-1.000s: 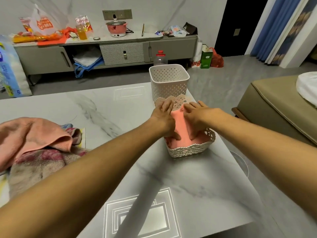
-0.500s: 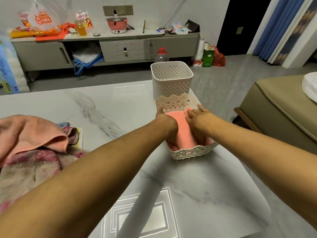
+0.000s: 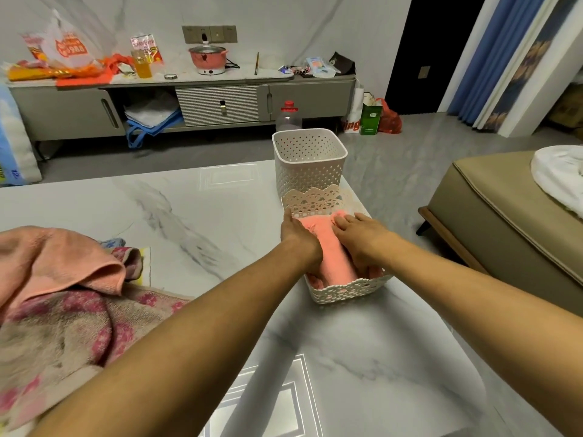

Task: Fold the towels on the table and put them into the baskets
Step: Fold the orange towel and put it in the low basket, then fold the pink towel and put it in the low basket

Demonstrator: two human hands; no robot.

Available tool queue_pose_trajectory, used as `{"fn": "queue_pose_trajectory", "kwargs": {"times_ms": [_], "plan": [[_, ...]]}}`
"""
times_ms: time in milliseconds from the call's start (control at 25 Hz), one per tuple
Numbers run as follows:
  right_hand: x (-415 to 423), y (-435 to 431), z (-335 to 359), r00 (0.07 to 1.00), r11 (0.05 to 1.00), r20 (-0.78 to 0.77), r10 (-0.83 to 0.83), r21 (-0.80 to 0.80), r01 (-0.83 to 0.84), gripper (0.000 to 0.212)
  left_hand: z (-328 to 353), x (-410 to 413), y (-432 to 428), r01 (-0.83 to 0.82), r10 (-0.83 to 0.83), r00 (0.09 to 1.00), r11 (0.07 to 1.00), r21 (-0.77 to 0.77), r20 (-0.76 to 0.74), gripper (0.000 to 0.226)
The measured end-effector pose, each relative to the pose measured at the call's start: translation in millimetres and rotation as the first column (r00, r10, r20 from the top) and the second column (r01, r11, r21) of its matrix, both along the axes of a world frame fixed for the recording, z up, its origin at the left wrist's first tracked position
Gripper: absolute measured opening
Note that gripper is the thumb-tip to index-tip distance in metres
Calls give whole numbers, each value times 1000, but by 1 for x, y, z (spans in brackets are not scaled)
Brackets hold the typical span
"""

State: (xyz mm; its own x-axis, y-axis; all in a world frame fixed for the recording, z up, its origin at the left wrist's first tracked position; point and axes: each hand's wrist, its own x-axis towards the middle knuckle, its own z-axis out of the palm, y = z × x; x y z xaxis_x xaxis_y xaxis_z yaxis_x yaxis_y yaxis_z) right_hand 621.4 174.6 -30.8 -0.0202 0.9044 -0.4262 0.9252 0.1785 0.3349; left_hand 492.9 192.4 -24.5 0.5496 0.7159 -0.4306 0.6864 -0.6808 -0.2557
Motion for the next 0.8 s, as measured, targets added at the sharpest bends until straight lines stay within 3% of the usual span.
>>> {"fn": "queue_pose_trajectory", "kwargs": {"times_ms": [40,80,160,200,320,440,600,720,800], "plan": [[0,-7,4,999,1000,-49,-10,21,12,92,0,-4,0,-24,31,994,997,68,-104,70],[0,-15,10,991,998,-133,-21,55,28,74,-5,-9,0,-12,19,997,995,103,-74,76],[-6,-32,24,972,984,-236,5,175,38,40,6,-25,-11,-33,24,998,988,150,59,69],[-13,-42,34,962,972,-274,13,227,52,35,20,-38,-24,-53,24,984,986,157,176,62],[-52,-70,63,916,948,-402,4,293,125,43,46,-93,-50,-180,82,864,972,153,496,54],[-105,-92,76,844,935,-528,97,339,104,40,54,-173,-69,-397,285,681,918,13,675,47],[-196,-110,62,737,974,-654,168,228,-20,37,43,-312,-86,-645,457,372,753,-129,808,42],[-257,-102,40,703,988,-696,148,136,-73,39,22,-402,-88,-783,508,238,605,-146,828,45],[-300,-84,26,684,978,-701,202,179,-105,42,7,-457,-83,-857,527,169,495,-139,833,44]]}}
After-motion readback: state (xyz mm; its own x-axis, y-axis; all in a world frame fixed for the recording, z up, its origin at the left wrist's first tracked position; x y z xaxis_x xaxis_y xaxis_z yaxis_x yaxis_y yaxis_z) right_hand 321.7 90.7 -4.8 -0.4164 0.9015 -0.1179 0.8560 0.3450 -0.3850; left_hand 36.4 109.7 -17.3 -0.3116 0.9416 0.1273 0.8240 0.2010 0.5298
